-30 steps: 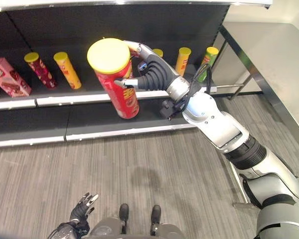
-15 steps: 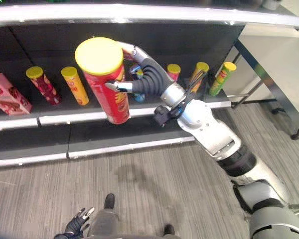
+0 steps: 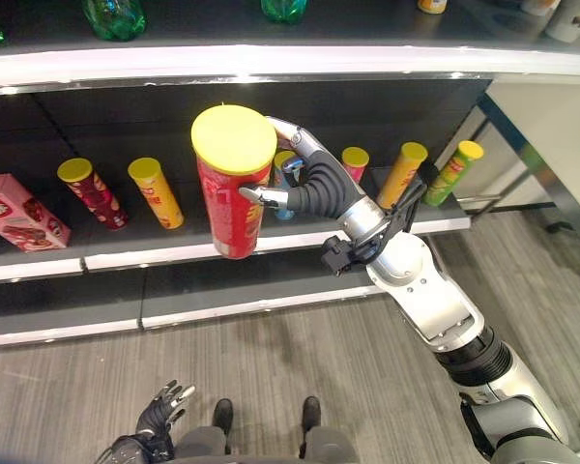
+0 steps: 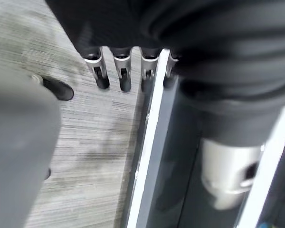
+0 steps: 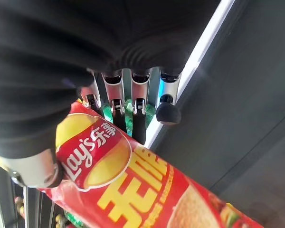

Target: Put the goods on the table back onto the shelves and tidy them up.

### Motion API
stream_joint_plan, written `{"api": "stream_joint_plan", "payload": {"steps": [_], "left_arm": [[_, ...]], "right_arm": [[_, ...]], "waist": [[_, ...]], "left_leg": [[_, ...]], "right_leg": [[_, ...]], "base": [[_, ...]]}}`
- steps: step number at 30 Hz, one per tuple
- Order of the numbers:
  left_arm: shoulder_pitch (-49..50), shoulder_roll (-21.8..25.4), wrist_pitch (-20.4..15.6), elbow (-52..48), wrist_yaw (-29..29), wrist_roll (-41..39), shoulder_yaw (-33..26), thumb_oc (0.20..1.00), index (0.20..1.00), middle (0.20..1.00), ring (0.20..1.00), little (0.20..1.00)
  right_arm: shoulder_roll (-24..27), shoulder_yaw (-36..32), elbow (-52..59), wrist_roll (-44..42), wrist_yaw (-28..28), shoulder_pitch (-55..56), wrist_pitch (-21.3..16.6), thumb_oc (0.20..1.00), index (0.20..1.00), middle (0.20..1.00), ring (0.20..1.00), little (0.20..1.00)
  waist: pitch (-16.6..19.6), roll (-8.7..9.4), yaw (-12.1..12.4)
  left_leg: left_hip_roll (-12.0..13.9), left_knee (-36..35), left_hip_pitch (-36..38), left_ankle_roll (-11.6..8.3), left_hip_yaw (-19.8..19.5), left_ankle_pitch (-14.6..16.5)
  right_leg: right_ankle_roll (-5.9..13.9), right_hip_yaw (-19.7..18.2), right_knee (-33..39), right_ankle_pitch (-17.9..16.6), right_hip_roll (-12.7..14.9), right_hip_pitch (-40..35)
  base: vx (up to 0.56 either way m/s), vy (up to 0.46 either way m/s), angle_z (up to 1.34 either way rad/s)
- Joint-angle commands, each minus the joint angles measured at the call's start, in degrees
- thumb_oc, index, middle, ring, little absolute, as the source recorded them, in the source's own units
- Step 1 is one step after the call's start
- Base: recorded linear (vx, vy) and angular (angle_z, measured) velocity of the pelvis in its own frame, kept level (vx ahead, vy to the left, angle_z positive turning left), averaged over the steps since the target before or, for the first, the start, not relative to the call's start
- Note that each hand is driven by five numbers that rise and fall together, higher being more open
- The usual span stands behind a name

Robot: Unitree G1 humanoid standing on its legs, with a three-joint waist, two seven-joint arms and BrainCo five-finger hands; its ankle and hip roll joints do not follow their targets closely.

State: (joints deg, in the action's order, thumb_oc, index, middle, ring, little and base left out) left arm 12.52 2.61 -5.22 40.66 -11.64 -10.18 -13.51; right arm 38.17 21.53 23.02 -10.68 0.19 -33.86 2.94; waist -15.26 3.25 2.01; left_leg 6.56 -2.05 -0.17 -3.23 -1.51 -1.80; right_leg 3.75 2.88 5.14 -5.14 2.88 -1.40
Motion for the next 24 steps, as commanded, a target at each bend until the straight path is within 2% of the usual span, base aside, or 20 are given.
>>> {"api": "stream_joint_plan", "payload": {"steps": [1, 2, 3, 4, 5, 6, 7, 8, 9, 13, 17, 19, 20, 21, 24], "left_arm": [[1.57, 0.28, -1.07, 0.60, -0.82, 0.20, 0.62, 1.000, 1.000, 1.000, 1.000, 1.000], [1.84, 0.45, -0.92, 0.62, -1.09, 0.38, 0.92, 1.000, 1.000, 1.000, 1.000, 1.000], [1.85, 0.49, -0.93, 0.63, -1.10, 0.37, 0.94, 1.000, 1.000, 1.000, 1.000, 1.000], [1.93, 0.73, -0.94, 0.88, -1.38, 0.64, 0.69, 1.000, 1.000, 1.000, 1.000, 1.000], [1.91, 1.56, -0.96, 1.20, -1.55, 0.90, 0.66, 1.000, 1.000, 1.000, 1.000, 1.000], [2.42, 1.72, -1.07, 0.98, -1.81, 0.95, 0.23, 1.000, 1.000, 1.000, 1.000, 1.000], [2.42, 1.72, -1.07, 0.98, -1.81, 0.95, 0.23, 1.000, 1.000, 1.000, 1.000, 1.000], [2.06, 3.06, -1.16, 1.49, -1.51, 1.15, 2.08, 1.000, 1.000, 1.000, 1.000, 1.000], [1.71, 4.15, -1.26, 1.44, -1.17, 1.39, 2.27, 1.000, 1.000, 1.000, 1.000, 1.000], [0.39, 5.68, -1.39, 1.20, -1.82, 0.66, 3.12, 1.000, 1.000, 1.000, 1.000, 1.000], [-0.95, 5.59, -1.53, 1.48, -2.05, 0.25, 3.20, 1.000, 1.000, 1.000, 1.000, 1.000], [-1.03, 5.38, -1.49, 1.24, -2.22, 0.04, 3.07, 1.000, 1.000, 1.000, 1.000, 1.000], [-1.31, 5.55, -1.53, 0.93, -2.27, -0.03, 3.29, 1.000, 1.000, 1.000, 1.000, 1.000], [-1.58, 5.59, -1.71, 1.18, -2.26, -0.13, 3.01, 1.000, 1.000, 1.000, 1.000, 1.000], [-1.73, 5.30, -1.61, 0.99, -2.48, -0.49, 2.95, 1.000, 1.000, 1.000, 1.000, 1.000]], "right_arm": [[0.94, -2.32, 4.73, 1.18, -1.07, -7.81, -3.29, 0.200, 0.200, 0.200, 0.200, 0.200], [0.69, -3.47, 4.71, 1.13, -1.15, -6.84, -3.22, 0.200, 0.200, 0.200, 0.200, 0.200], [0.68, -3.52, 4.73, 1.14, -1.13, -6.78, -3.22, 0.200, 0.200, 0.200, 0.200, 0.200], [0.47, -4.17, 3.81, 1.86, -0.97, -6.24, -3.01, 0.200, 0.200, 0.200, 0.200, 0.200], [0.24, -2.91, 2.61, 2.46, -0.55, -7.62, -2.52, 0.200, 0.200, 0.200, 0.200, 0.200], [-0.79, -1.84, 1.87, 2.63, -0.15, -8.41, -2.28, 0.200, 0.200, 0.200, 0.200, 0.200], [-0.79, -1.83, 1.86, 2.63, -0.15, -8.41, -2.29, 0.200, 0.200, 0.200, 0.200, 0.200], [-0.47, -1.37, -0.65, 3.94, 0.39, -10.00, -1.54, 0.200, 0.200, 0.200, 0.200, 0.200], [-0.38, -0.21, -2.82, 5.21, 0.33, -12.60, -1.10, 0.200, 0.200, 0.200, 0.200, 0.200], [-1.10, 3.11, -8.82, 9.20, 0.15, -18.61, -0.63, 0.200, 0.200, 0.200, 0.200, 0.200], [-0.56, 3.56, -12.62, 12.11, -0.70, -23.76, -1.18, 0.200, 0.200, 0.200, 0.200, 0.200], [-0.30, 3.46, -12.95, 12.36, -0.93, -24.42, -1.19, 0.200, 0.200, 0.200, 0.200, 0.200], [0.93, 3.39, -14.49, 13.60, -1.96, -27.13, -1.24, 0.200, 0.200, 0.200, 0.200, 0.200], [2.55, 4.16, -14.71, 14.51, -2.29, -28.52, -1.26, 0.200, 0.200, 0.200, 0.200, 0.200], [1.73, 2.71, -14.52, 14.42, -2.71, -29.20, -1.08, 0.200, 0.200, 0.200, 0.200, 0.200]], "waist": [[-0.51, 0.13, -0.47], [-0.91, 0.17, -1.07], [-1.03, 0.18, -1.05], [-1.39, 0.57, -1.22], [-2.09, 0.73, -0.47], [-1.93, 0.06, -0.11], [-1.89, 0.06, -0.10], [-1.63, -0.93, -0.78], [-2.21, -1.06, -0.20], [-4.53, -2.68, 1.24], [-8.48, -5.10, 2.37], [-9.29, -5.48, 2.51], [-11.79, -6.87, 2.71], [-12.68, -7.29, 2.59], [-14.53, -8.36, 2.70]], "left_leg": [[-1.79, -2.95, 3.17, 2.50, 3.90, 0.31], [0.09, -2.95, 4.17, 1.59, 7.54, -1.15], [0.11, -2.95, 4.32, 1.57, 7.52, -1.13], [1.98, -2.95, 5.36, 1.19, 7.87, -1.59], [3.37, -2.60, 4.68, 1.12, 5.45, -2.31], [4.24, -2.95, 5.19, 1.01, 3.41, -2.01], [4.24, -2.95, 5.15, 1.01, 3.41, -2.01], [4.36, -2.95, 3.70, 0.41, 4.57, -2.19], [3.52, -2.95, 3.59, 0.25, 3.65, -2.41], [2.62, -2.95, 5.01, -0.16, 5.32, -2.96], [1.71, -1.13, 3.76, -0.64, 5.31, -4.00], [1.62, -0.51, 3.31, -0.75, 5.17, -3.92], [1.75, 0.83, 1.99, -1.05, 5.18, -4.09], [1.81, 1.12, 1.81, -1.10, 5.28, -4.01], [2.08, 2.94, 0.87, -1.33, 5.17, -3.99]], "right_leg": [[-0.59, 0.80, -0.14, -2.49, 1.45, 0.34], [0.08, 3.15, -0.14, -3.24, 2.40, -0.13], [0.07, 3.18, -0.14, -3.21, 2.38, -0.29], [0.29, 4.00, -0.19, -3.61, 3.20, -0.79], [0.30, 3.22, -0.49, -3.26, 3.50, -1.14], [0.08, 1.80, -2.75, -3.10, 3.87, 0.32], [0.08, 1.79, -2.78, -3.09, 3.87, 0.38], [-0.52, 2.12, -4.38, -3.39, 5.40, 1.28], [-0.89, 1.56, -4.53, -3.01, 5.74, 1.74], [-0.39, 0.98, -6.05, -3.00, 7.41, 2.08], [0.13, 1.98, -9.01, -2.44, 9.85, 2.90], [0.22, 2.19, -9.69, -2.36, 10.29, 3.23], [0.48, 1.90, -11.28, -2.39, 11.17, 4.36], [0.48, 1.89, -11.81, -2.20, 11.45, 4.47], [0.71, 1.78, -13.96, -2.12, 12.31, 5.42]], "base": [[0.05, -0.114, 0.37], [0.05, -0.051, 0.39], [0.05, -0.041, 0.46], [0.02, -0.012, 0.65], [-0.01, 0.023, 0.56], [-0.02, 0.037, 0.32], [-0.04, 0.127, -0.12], [-0.03, 0.136, -0.18], [-0.02, 0.220, -0.15], [-0.01, 0.121, -0.11], [-0.06, 0.079, 0.09], [-0.07, 0.037, 0.10], [-0.09, 0.046, 0.13], [-0.11, 0.057, 0.10], [-0.02, 0.016, 0.17]]}}
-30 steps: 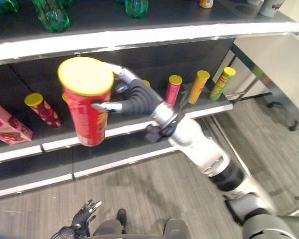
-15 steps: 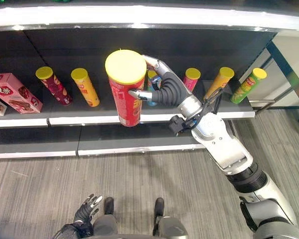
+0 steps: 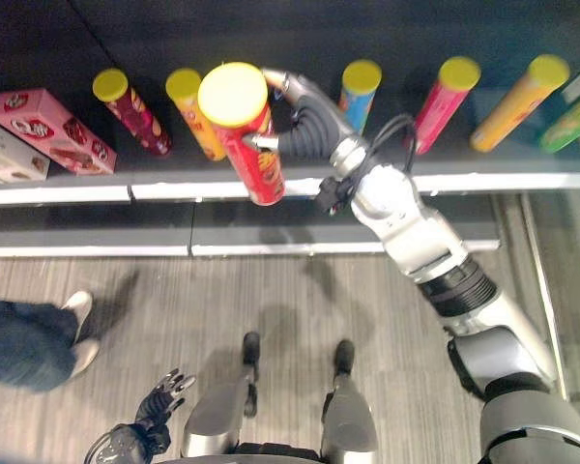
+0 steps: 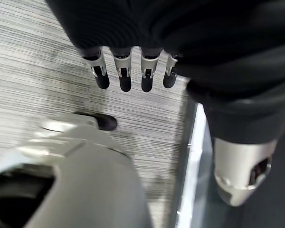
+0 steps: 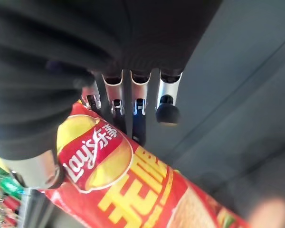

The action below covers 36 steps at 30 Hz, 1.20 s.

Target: Put the goods on the table back onto the shelves and tidy them up.

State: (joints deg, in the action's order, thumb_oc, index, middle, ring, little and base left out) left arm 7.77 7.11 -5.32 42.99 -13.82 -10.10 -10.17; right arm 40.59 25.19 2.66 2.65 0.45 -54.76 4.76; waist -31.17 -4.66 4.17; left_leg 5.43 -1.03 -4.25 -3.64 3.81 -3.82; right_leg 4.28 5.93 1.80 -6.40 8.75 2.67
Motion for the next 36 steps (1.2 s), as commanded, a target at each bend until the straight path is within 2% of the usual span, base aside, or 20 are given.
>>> {"api": "stream_joint_plan", "payload": {"steps": [1, 15, 36], "left_arm": [[3.02, 1.01, -1.60, -1.09, -0.34, -0.53, -0.35, 1.000, 1.000, 1.000, 1.000, 1.000], [2.46, 0.44, -1.52, -2.75, -0.72, -1.42, 1.58, 1.000, 1.000, 1.000, 1.000, 1.000], [2.30, 1.23, -1.75, -2.68, -0.47, -0.72, 3.10, 1.000, 1.000, 1.000, 1.000, 1.000]], "right_arm": [[-0.90, -0.67, 5.70, 0.65, -2.66, -8.25, -2.96, 0.200, 0.200, 0.200, 0.200, 0.200], [-1.96, 2.93, -0.78, 1.92, -3.03, -12.19, -4.54, 0.200, 0.200, 0.200, 0.200, 0.200], [-3.00, 3.30, -2.22, 1.64, -3.21, -12.12, -5.13, 0.200, 0.200, 0.200, 0.200, 0.200]], "waist": [[1.37, -0.66, 0.67], [1.37, -1.38, 1.68], [1.37, -1.44, 1.81]], "left_leg": [[3.29, 2.43, 4.47, -0.96, -0.33, -2.03], [4.81, 3.43, 2.27, -1.31, -0.72, -1.69], [5.69, 2.96, 1.21, -1.67, -0.67, -1.15]], "right_leg": [[0.26, -1.35, -11.03, -0.86, 6.55, 1.69], [0.91, -1.73, -11.38, -1.11, 7.17, 2.97], [0.91, -1.27, -10.08, -1.40, 7.07, 3.12]], "base": [[0.00, 0.007, 0.12], [0.01, -0.004, 0.00], [0.00, 0.000, 0.01]]}}
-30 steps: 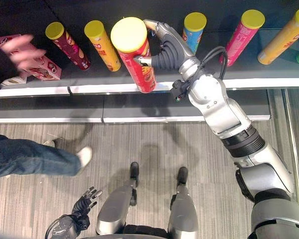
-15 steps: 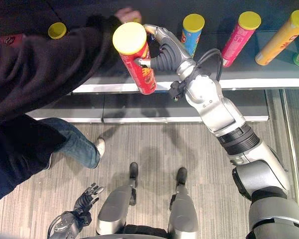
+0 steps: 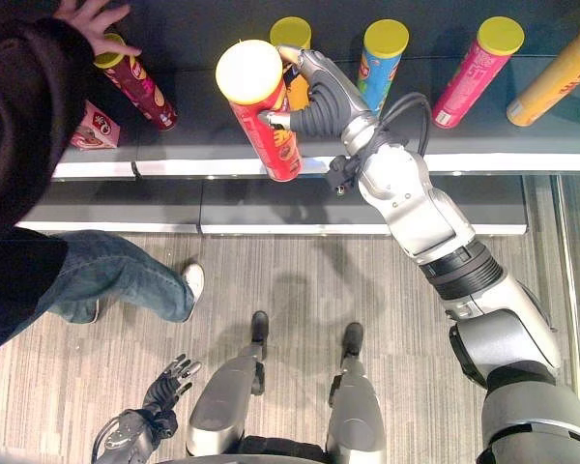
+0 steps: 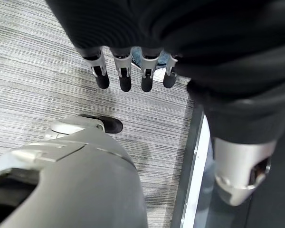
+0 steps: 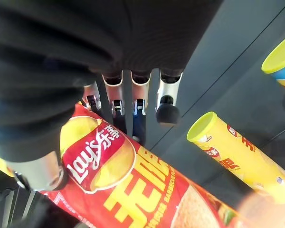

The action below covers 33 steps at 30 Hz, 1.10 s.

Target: Put the goods on the table back onto the shelves and tidy them up.

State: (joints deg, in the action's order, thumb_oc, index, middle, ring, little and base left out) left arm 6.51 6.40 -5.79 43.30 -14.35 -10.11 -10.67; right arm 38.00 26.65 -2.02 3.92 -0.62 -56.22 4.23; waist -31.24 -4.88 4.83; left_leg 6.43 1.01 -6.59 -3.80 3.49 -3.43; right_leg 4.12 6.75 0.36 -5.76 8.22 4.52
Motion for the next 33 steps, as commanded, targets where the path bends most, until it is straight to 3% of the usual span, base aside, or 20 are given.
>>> {"api": "stream_joint_plan", "payload": {"steps": [1, 9, 11, 16, 25, 33], "left_arm": [[3.58, 1.92, -1.33, -2.98, 0.11, -0.68, 3.63, 1.000, 1.000, 1.000, 1.000, 1.000], [3.61, 1.80, -1.45, -2.75, 0.40, -0.27, 4.04, 1.000, 1.000, 1.000, 1.000, 1.000], [3.44, 1.46, -1.47, -3.15, 0.60, -0.21, 4.31, 1.000, 1.000, 1.000, 1.000, 1.000], [2.86, 1.54, -1.13, -4.62, 0.98, 0.34, 5.56, 1.000, 1.000, 1.000, 1.000, 1.000], [2.42, 1.06, -1.03, -3.36, 1.56, 1.03, 5.83, 1.000, 1.000, 1.000, 1.000, 1.000], [1.56, -0.71, -0.83, 0.75, 2.53, 2.44, 4.34, 1.000, 1.000, 1.000, 1.000, 1.000]], "right_arm": [[-0.55, 1.67, 2.42, 0.32, -2.19, -10.50, -4.72, 0.200, 0.200, 0.200, 0.200, 0.200], [-1.16, 0.76, 3.00, 0.58, -2.13, -8.53, -5.03, 0.200, 0.200, 0.200, 0.200, 0.200], [-2.09, 0.45, 2.84, 0.52, -2.15, -7.14, -5.47, 0.200, 0.200, 0.200, 0.200, 0.200], [-2.82, -0.56, 2.98, 0.12, -2.28, -4.09, -6.19, 0.200, 0.200, 0.200, 0.200, 0.200], [-4.46, -1.47, 4.70, 0.14, -1.19, -0.25, -6.57, 0.200, 0.200, 0.200, 0.200, 0.200], [-9.65, -2.39, 6.59, -0.86, 0.08, 7.70, -7.69, 0.200, 0.200, 0.200, 0.200, 0.200]], "waist": [[1.44, -1.23, 1.12], [1.44, -1.10, 0.89], [1.44, -0.37, 0.88], [5.65, 2.02, 0.52], [9.30, 2.86, -0.11], [16.37, 4.52, -0.98]], "left_leg": [[4.69, 0.85, 3.45, -1.51, -0.41, -1.53], [4.88, -2.03, 4.75, -1.21, -0.09, -1.10], [4.73, -6.01, 6.65, -0.47, -0.10, -0.48], [3.74, -6.01, 2.49, 0.31, -1.15, 1.54], [3.32, -6.01, 4.11, 0.59, -0.12, 1.25], [2.91, -6.01, 8.42, 0.93, 0.98, 2.30]], "right_leg": [[1.06, -2.11, -8.55, -2.05, 7.58, 1.33], [0.80, -1.66, -6.28, -1.91, 7.21, 0.03], [0.39, -0.98, -1.88, -1.61, 5.94, -2.69], [-0.50, -0.06, 4.64, -2.12, 3.52, -2.80], [-0.80, 0.05, 4.64, -0.63, 2.13, -4.05], [-0.98, 0.38, 4.64, -0.08, 1.19, -7.35]], "base": [[0.00, 0.000, 0.00], [0.00, 0.000, 0.00], [-0.02, -0.022, 0.01], [-0.02, -0.060, 0.02], [0.04, -0.009, -0.01], [0.06, -0.003, -0.03]]}}
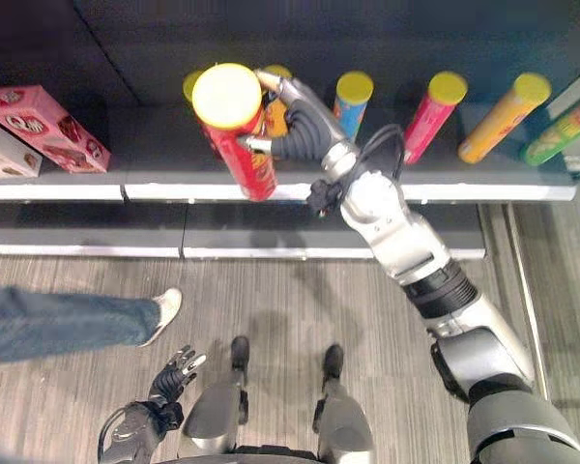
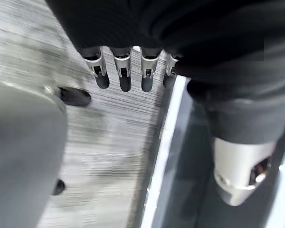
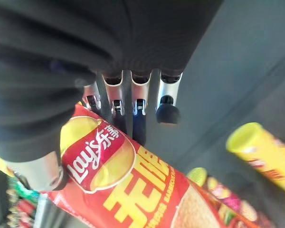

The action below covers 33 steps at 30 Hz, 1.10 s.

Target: Put the goods on the table back onto the shelves and tidy them up.

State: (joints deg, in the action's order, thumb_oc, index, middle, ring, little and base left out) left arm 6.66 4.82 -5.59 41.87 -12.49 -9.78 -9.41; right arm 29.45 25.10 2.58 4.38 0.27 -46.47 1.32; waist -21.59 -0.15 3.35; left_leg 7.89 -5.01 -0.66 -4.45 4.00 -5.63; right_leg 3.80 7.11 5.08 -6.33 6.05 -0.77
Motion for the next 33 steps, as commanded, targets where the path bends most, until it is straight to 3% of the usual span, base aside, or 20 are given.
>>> {"api": "stream_joint_plan", "payload": {"steps": [1, 2, 6, 8, 10, 11, 13, 14, 17, 19, 20, 21, 23, 24, 27, 29, 31, 32, 33], "left_arm": [[1.43, 0.88, -1.03, 2.18, 0.67, 2.10, 3.08, 1.000, 1.000, 1.000, 1.000, 1.000], [2.10, 0.64, -0.80, 1.92, 0.56, 2.44, 2.68, 1.000, 1.000, 1.000, 1.000, 1.000], [2.65, 0.28, -0.60, 0.62, 0.30, 2.09, 2.55, 1.000, 1.000, 1.000, 1.000, 1.000], [2.83, -1.45, -0.38, -1.10, -0.74, 1.09, 2.55, 1.000, 1.000, 1.000, 1.000, 1.000], [2.77, -1.82, -0.36, -1.44, -1.14, 0.58, 1.72, 1.000, 1.000, 1.000, 1.000, 1.000], [2.77, -1.82, -0.36, -1.44, -1.14, 0.58, 1.72, 1.000, 1.000, 1.000, 1.000, 1.000], [3.62, -1.87, 0.07, -1.78, -1.57, -0.15, 0.55, 1.000, 1.000, 1.000, 1.000, 1.000], [4.11, -1.29, 0.70, -2.74, -1.51, -0.13, 1.09, 1.000, 1.000, 1.000, 1.000, 1.000], [4.24, -1.09, 1.08, -3.00, -1.63, 0.25, 0.94, 1.000, 1.000, 1.000, 1.000, 1.000], [4.15, -0.98, 1.24, -2.96, -1.65, 0.24, 0.23, 1.000, 1.000, 1.000, 1.000, 1.000], [3.49, -0.44, 1.01, -1.78, -1.39, 0.07, 0.65, 1.000, 1.000, 1.000, 1.000, 1.000], [2.95, 0.21, 0.82, -1.19, -1.25, 0.14, 1.85, 1.000, 1.000, 1.000, 1.000, 1.000], [2.50, 1.43, 0.93, -2.24, -1.14, -0.64, 2.17, 1.000, 1.000, 1.000, 1.000, 1.000], [3.19, 2.82, 0.76, -3.40, -1.36, -1.62, 0.78, 1.000, 1.000, 1.000, 1.000, 1.000], [3.72, 3.12, 0.41, -2.10, -1.70, -2.15, -1.64, 1.000, 1.000, 1.000, 1.000, 1.000], [4.58, 3.35, -0.03, -0.23, -1.59, -1.29, -3.15, 1.000, 1.000, 1.000, 1.000, 1.000], [4.92, 2.48, -0.34, 0.17, -1.85, -1.10, -3.67, 1.000, 1.000, 1.000, 1.000, 1.000], [4.92, 2.46, -0.35, 0.18, -1.86, -1.09, -3.70, 1.000, 1.000, 1.000, 1.000, 1.000], [4.80, 0.88, -0.44, 1.05, -2.00, -1.21, -3.95, 1.000, 1.000, 1.000, 1.000, 1.000]], "right_arm": [[-1.10, -0.85, 2.01, -1.32, -0.81, -2.03, -4.77, 0.200, 0.200, 0.200, 0.200, 0.200], [-1.28, -0.36, 3.09, -1.86, -0.28, -0.80, -4.85, 0.200, 0.200, 0.200, 0.200, 0.200], [-0.92, 0.28, 3.60, -2.65, 0.14, -0.50, -4.98, 0.200, 0.200, 0.200, 0.200, 0.200], [-0.89, -0.15, 4.51, -3.36, 0.22, -0.74, -5.03, 0.200, 0.200, 0.200, 0.200, 0.200], [-1.59, -0.05, 3.74, -3.29, 0.17, -1.67, -4.83, 0.200, 0.200, 0.200, 0.200, 0.200], [-1.59, -0.04, 3.73, -3.29, 0.17, -1.66, -4.83, 0.200, 0.200, 0.200, 0.200, 0.200], [-2.10, -0.03, 4.15, -3.76, 0.42, -0.97, -4.40, 0.200, 0.200, 0.200, 0.200, 0.200], [-0.59, 0.10, 4.32, -3.61, 0.21, -0.76, -4.20, 0.200, 0.200, 0.200, 0.200, 0.200], [0.43, 0.28, 4.78, -3.86, -0.07, -0.73, -3.94, 0.200, 0.200, 0.200, 0.200, 0.200], [-0.02, 0.06, 5.56, -4.08, 0.11, -0.88, -3.94, 0.200, 0.200, 0.200, 0.200, 0.200], [0.49, -0.64, 5.76, -3.44, 0.20, -0.44, -4.23, 0.200, 0.200, 0.200, 0.200, 0.200], [0.86, -1.62, 5.69, -2.83, -0.04, -0.18, -4.22, 0.200, 0.200, 0.200, 0.200, 0.200], [0.11, -0.44, 5.14, -2.83, -0.31, -2.03, -3.50, 0.200, 0.200, 0.200, 0.200, 0.200], [-2.00, 0.83, 3.64, -2.46, -0.78, -4.95, -3.36, 0.200, 0.200, 0.200, 0.200, 0.200], [-3.27, 1.04, 2.88, -2.00, -0.45, -5.94, -3.61, 0.200, 0.200, 0.200, 0.200, 0.200], [-5.31, 2.81, 1.16, -2.28, 0.12, -7.25, -3.76, 0.200, 0.200, 0.200, 0.200, 0.200], [-5.70, 3.69, -0.06, -1.89, -0.09, -7.69, -4.10, 0.200, 0.200, 0.200, 0.200, 0.200], [-5.72, 3.73, -0.10, -1.89, -0.10, -7.71, -4.12, 0.200, 0.200, 0.200, 0.200, 0.200], [-6.76, 4.45, -0.58, -2.10, -0.34, -8.09, -4.37, 0.200, 0.200, 0.200, 0.200, 0.200]], "waist": [[6.73, -0.20, 0.51], [8.40, 0.20, 0.64], [8.33, 0.01, 0.92], [4.87, 1.03, 1.61], [3.98, 1.07, 2.46], [3.91, 1.02, 2.62], [4.90, 1.55, 3.05], [6.05, 1.74, 2.52], [7.75, 1.26, 2.13], [9.60, 0.98, 2.54], [10.79, 0.77, 1.91], [11.37, 0.34, 1.42], [10.55, -0.66, 1.79], [9.46, -0.39, 3.19], [8.91, 1.93, 4.56], [7.90, 4.10, 5.72], [8.13, 5.20, 6.10], [8.05, 5.19, 6.11], [7.84, 5.62, 6.03]], "left_leg": [[1.45, 0.01, 2.50, 1.58, 0.47, 4.51], [1.41, 0.01, 3.46, 1.62, 0.17, 4.35], [1.50, 0.01, 6.00, 1.43, -0.19, 2.36], [0.50, 15.60, 0.60, 0.22, -3.15, 2.40], [4.80, 13.99, 0.35, 1.19, -4.05, 2.79], [4.89, 13.87, 0.57, 1.15, -3.88, 2.79], [9.76, 9.05, 0.13, 2.75, -5.02, 2.14], [15.04, 6.91, -1.76, 3.01, -5.19, -0.30], [17.63, 6.31, -1.08, 1.74, -6.00, -2.56], [15.37, 7.23, -0.41, 0.81, -6.58, -2.00], [14.31, 6.00, 0.14, -0.27, -4.33, -1.52], [12.81, 4.33, 0.49, -0.36, -3.33, -1.75], [11.09, 0.28, 1.90, -0.04, -2.21, -1.65], [9.78, 0.01, 0.69, 0.43, -1.52, 0.92], [6.11, 0.01, -1.71, 0.43, -1.18, 2.30], [3.10, 0.01, -1.86, 0.72, -0.38, 3.38], [0.53, 0.01, -2.01, 1.57, -0.44, 3.90], [0.53, 0.01, -1.88, 1.57, -0.40, 3.95], [-2.02, 0.01, -1.82, 2.57, -0.77, 4.19]], "right_leg": [[-0.67, 0.01, -0.08, 0.49, 3.37, -2.05], [-0.30, -0.25, -0.08, 0.09, 3.05, -3.21], [0.00, -0.77, -0.08, -0.73, 2.41, -4.84], [0.29, -1.07, -4.92, -1.83, 3.99, -5.22], [0.55, -2.91, -5.77, -1.32, 4.37, -4.80], [0.52, -3.06, -5.79, -1.31, 4.31, -4.84], [0.97, -4.46, -4.99, -0.88, 5.12, -4.67], [1.43, -4.56, -4.92, -1.06, 7.64, -4.99], [1.06, -4.89, -4.14, -1.62, 10.35, -6.54], [0.17, -5.23, -2.61, -2.27, 12.94, -6.26], [-0.55, -4.01, -2.23, -2.51, 15.40, -6.13], [-1.06, -3.19, -2.31, -2.58, 17.27, -5.95], [-1.06, -3.10, -0.61, -2.44, 18.47, -3.19], [-0.15, -0.96, -0.08, -2.06, 16.56, -0.77], [0.48, -1.69, -0.08, -1.83, 9.79, -1.36], [1.00, 0.66, -0.08, -1.03, 5.00, -3.71], [0.79, -0.84, -0.08, -0.98, 0.50, -3.54], [0.80, -0.88, -0.08, -0.95, 0.51, -3.65], [0.97, -2.27, -0.08, -0.86, -3.66, -2.77]], "base": [[0.08, -0.041, 0.00], [0.10, -0.047, 0.01], [0.05, -0.042, -0.01], [-0.07, -0.076, 0.04], [-0.02, 0.016, 0.10], [0.03, 0.082, -0.19], [0.10, 0.269, -0.26], [0.19, 0.514, -0.12], [0.14, 0.416, -0.20], [0.10, 0.656, -0.08], [0.14, 0.760, -0.32], [0.16, 0.755, -0.44], [-0.02, 0.707, 0.00], [-0.18, 0.601, 0.31], [-0.11, 0.402, -0.72], [-0.08, 0.272, 0.19], [-0.02, 0.184, 0.13], [0.01, 0.214, -0.13], [0.01, 0.228, -0.14]]}}
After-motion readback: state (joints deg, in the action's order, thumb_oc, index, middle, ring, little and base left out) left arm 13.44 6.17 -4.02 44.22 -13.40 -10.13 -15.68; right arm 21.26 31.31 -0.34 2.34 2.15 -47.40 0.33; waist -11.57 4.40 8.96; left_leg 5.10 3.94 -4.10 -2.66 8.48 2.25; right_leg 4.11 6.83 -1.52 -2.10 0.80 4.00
